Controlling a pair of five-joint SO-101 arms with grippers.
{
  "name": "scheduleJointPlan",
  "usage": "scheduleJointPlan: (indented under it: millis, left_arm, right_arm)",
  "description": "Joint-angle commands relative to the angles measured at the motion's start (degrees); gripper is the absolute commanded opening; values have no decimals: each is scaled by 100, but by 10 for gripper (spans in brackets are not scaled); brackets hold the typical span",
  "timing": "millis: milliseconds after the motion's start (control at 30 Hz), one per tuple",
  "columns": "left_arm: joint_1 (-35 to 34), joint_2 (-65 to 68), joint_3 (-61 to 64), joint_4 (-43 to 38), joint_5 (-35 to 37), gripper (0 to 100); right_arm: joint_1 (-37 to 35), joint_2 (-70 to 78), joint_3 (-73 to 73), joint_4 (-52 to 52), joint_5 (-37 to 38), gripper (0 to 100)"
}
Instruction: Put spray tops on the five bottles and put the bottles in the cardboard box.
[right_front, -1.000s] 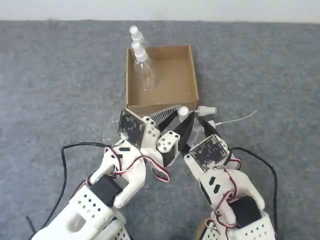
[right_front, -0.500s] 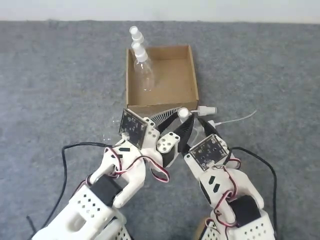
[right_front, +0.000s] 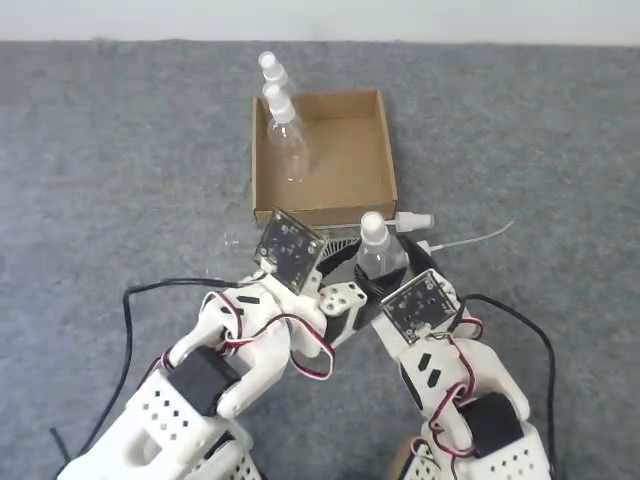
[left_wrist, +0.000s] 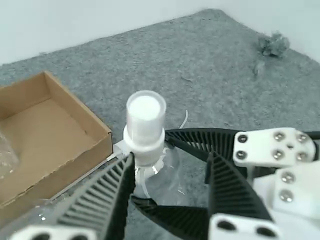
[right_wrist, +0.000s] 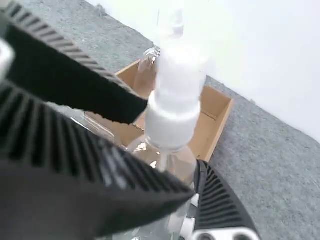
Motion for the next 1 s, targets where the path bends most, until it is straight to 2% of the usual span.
scheduleJointPlan:
  millis: [0, 433, 633, 967]
  left_arm:
    - [18, -70, -655, 369, -149, 214]
    - [-18, -79, -980, 659, -158, 211]
    - [-695, -431, -1332, 1037, -158, 211]
    - [-1846, -2532, -743, 897, -149, 210]
  right_arm:
    - [-57, -101, -237, -110, 44, 7]
    - [-48, -101, -176, -198, 44, 7]
    - [-66, -101, -176, -198, 35, 7]
    - [-66, -101, -62, -426, 35, 7]
